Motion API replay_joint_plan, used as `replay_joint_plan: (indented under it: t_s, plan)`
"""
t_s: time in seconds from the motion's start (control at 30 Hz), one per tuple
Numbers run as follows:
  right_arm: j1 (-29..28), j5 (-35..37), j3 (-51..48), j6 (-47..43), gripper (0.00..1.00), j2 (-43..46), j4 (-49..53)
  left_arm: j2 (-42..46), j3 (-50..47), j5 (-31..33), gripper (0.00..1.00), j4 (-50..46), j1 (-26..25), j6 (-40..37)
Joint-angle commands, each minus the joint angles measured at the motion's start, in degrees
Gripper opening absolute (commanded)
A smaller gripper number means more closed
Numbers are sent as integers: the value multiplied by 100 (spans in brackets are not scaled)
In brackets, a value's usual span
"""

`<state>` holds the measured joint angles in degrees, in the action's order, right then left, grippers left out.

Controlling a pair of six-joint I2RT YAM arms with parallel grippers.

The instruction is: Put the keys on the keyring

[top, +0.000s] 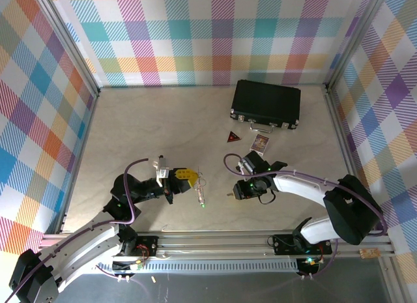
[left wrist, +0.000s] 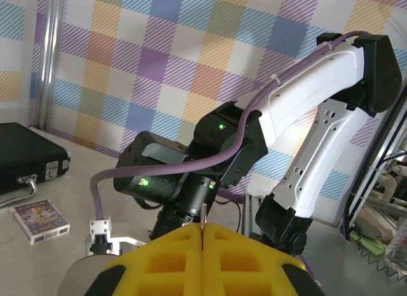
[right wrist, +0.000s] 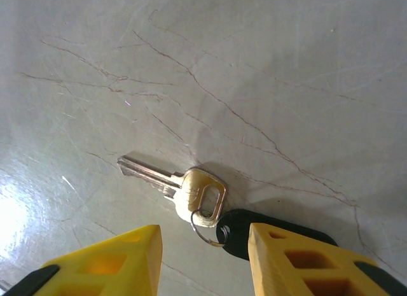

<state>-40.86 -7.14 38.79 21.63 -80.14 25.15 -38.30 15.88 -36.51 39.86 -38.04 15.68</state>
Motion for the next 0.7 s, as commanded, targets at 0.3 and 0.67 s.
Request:
replay_joint_plan:
  t_s: [0.3,0.67]
  plan:
    - [-218,127,257,-273,26,-377,124,16,-85,-128,0,576,126,171]
    - [-393,349,538,-473,15,-629,256,9,-103,-113,0,585,161,196]
